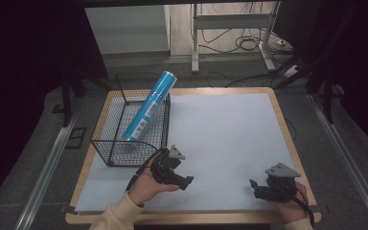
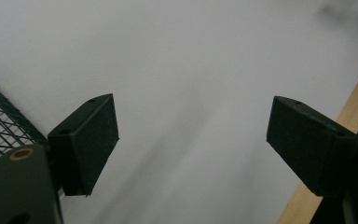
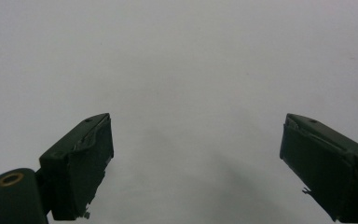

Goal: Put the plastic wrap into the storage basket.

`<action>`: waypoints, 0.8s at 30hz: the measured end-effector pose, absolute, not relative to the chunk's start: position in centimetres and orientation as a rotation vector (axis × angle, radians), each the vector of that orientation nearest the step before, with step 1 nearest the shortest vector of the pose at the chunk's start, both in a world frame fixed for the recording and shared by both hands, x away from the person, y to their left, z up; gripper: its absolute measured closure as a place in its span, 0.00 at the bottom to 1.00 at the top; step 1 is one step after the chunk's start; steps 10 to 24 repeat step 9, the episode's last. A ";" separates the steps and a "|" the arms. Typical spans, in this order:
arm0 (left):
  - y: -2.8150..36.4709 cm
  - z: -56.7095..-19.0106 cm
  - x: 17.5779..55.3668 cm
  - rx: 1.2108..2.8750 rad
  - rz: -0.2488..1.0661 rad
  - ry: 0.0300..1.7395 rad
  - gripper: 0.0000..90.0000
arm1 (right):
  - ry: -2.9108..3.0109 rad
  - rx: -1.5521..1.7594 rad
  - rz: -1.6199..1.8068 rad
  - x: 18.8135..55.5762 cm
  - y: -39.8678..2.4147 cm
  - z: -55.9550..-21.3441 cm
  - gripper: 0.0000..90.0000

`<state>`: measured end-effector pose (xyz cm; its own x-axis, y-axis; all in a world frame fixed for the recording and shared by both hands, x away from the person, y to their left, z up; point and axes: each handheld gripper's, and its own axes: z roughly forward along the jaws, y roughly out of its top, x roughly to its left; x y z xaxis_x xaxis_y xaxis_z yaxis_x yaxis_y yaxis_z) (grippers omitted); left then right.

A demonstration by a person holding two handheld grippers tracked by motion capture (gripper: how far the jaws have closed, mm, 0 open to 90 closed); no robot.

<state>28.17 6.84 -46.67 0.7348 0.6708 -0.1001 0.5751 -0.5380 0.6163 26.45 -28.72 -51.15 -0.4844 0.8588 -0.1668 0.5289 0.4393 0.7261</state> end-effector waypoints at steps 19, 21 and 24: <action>7.2 -47.0 28.0 2.284 0.223 0.945 0.18 | 2.154 1.156 0.862 26.4 -29.0 -50.8 0.11; 7.2 -47.0 28.0 2.284 0.223 0.945 0.18 | 2.154 1.156 0.862 26.4 -29.0 -50.8 0.11; 7.2 -47.0 28.0 2.284 0.223 0.945 0.18 | 2.154 1.156 0.862 26.4 -29.0 -50.8 0.11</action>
